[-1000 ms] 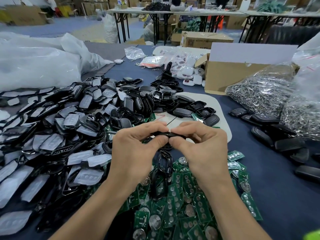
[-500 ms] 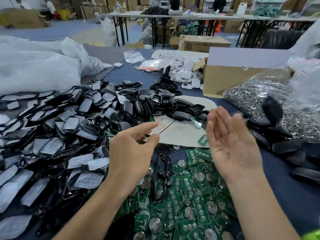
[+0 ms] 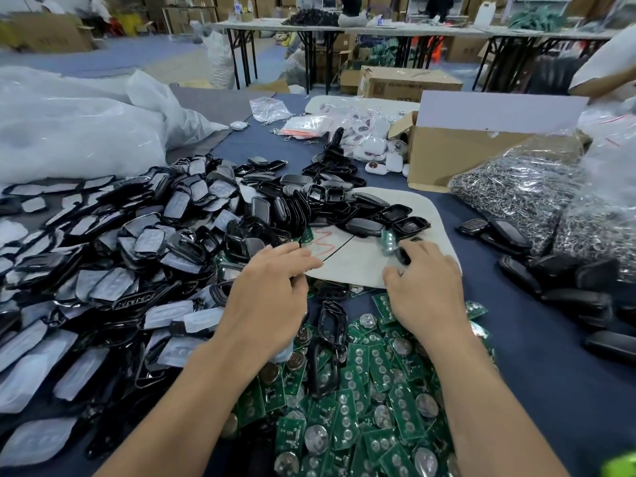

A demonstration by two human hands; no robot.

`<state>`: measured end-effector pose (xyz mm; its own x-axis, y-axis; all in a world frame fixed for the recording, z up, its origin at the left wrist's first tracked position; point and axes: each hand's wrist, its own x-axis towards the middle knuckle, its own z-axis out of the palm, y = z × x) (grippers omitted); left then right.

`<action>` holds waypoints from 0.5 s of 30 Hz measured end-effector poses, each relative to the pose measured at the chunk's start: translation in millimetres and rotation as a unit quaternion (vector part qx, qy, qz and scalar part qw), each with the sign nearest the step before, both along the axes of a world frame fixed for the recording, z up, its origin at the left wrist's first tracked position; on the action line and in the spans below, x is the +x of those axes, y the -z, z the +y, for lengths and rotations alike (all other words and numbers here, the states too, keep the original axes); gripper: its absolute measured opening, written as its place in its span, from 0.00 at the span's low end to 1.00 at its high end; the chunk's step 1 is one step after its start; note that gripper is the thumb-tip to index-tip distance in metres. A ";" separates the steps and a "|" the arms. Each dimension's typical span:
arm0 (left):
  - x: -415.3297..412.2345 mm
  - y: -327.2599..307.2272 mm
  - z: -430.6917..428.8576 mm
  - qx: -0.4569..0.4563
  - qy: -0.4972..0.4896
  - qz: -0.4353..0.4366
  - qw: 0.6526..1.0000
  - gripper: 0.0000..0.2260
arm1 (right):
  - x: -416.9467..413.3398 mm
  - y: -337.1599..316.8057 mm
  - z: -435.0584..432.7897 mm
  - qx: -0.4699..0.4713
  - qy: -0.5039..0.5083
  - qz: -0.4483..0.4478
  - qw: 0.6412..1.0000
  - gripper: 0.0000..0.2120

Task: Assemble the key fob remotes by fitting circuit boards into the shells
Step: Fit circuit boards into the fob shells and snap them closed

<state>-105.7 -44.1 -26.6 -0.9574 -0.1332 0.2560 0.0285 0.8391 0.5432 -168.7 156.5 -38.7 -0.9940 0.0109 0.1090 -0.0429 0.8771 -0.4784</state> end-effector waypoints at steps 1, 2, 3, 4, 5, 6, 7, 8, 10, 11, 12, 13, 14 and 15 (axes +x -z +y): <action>-0.6 1.0 0.2 -0.006 0.008 -0.002 1.000 0.17 | 3.0 -0.4 -0.4 -0.031 0.007 0.026 0.999 0.20; -0.6 1.7 0.6 -0.016 0.015 -0.011 1.000 0.17 | 4.6 0.1 -0.2 -0.056 0.009 0.039 0.998 0.20; -0.5 2.3 1.1 -0.028 0.022 -0.025 0.999 0.18 | 5.7 0.0 -0.3 -0.062 0.009 0.034 0.997 0.19; -0.1 2.9 1.8 -0.040 0.029 -0.037 0.998 0.18 | 6.1 0.4 0.2 -0.052 0.008 0.020 0.998 0.18; 0.1 3.3 2.0 -0.047 0.034 -0.041 0.997 0.18 | 6.2 0.6 0.7 -0.039 0.003 0.004 0.999 0.15; 0.3 3.3 2.3 -0.049 0.037 -0.039 0.997 0.17 | 5.9 0.2 1.3 -0.036 -0.002 -0.005 0.999 0.12; 0.6 2.8 2.7 -0.050 0.039 -0.032 0.997 0.17 | 6.4 -1.3 1.5 -0.043 -0.001 -0.006 0.999 0.09; 1.1 2.3 3.3 -0.051 0.041 -0.023 0.998 0.16 | 7.8 -2.8 1.5 -0.056 0.003 0.002 0.998 0.06; 3.2 2.2 5.1 -0.052 0.045 -0.006 0.998 0.16 | 12.5 -3.2 -0.6 -0.074 -0.001 0.026 0.997 0.07; 4.2 2.6 6.5 -0.049 0.042 0.004 0.998 0.15 | 15.0 -3.2 -2.9 -0.085 -0.007 0.042 0.995 0.10; 5.2 2.9 8.0 -0.040 0.033 0.016 0.999 0.15 | 17.4 -3.4 -5.4 -0.104 -0.009 0.066 0.992 0.12; 6.0 3.0 9.7 -0.024 0.020 0.026 0.999 0.16 | 20.2 -4.6 -8.6 -0.136 -0.005 0.095 0.986 0.13; 6.7 2.6 11.4 0.000 0.007 0.031 0.999 0.16 | 23.7 -6.5 -11.8 -0.180 0.003 0.123 0.976 0.14; 7.3 2.1 12.6 0.032 0.000 0.032 0.999 0.17 | 26.7 -8.3 -15.5 -0.233 0.012 0.139 0.962 0.14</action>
